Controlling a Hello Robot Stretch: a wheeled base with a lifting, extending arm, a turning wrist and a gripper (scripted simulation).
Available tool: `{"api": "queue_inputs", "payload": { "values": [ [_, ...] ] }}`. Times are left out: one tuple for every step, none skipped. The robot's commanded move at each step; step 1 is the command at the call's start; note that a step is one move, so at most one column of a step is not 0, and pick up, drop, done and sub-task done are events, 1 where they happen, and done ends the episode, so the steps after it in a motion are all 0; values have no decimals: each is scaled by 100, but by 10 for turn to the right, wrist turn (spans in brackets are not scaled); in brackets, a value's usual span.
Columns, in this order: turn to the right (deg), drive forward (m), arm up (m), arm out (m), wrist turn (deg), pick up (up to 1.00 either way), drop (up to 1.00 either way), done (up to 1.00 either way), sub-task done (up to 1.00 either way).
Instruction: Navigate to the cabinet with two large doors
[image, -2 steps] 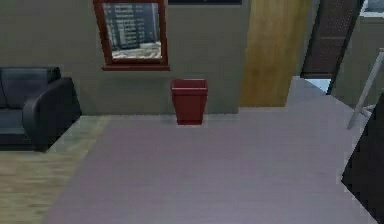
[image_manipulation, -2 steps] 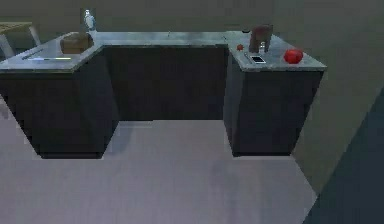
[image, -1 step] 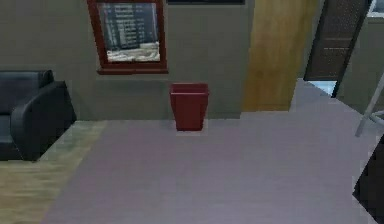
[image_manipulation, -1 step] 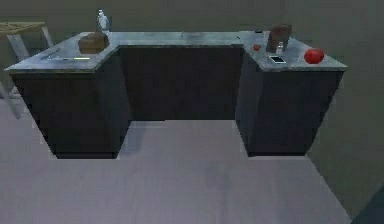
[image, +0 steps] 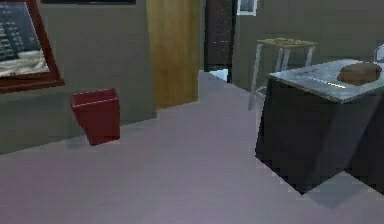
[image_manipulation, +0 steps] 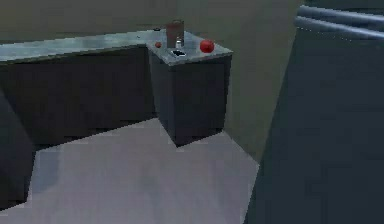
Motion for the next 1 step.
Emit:
{"api": "queue_inputs", "payload": {
  "values": [
    [0, 100, 0, 0, 0, 0, 0, 0, 0]
  ]
}}
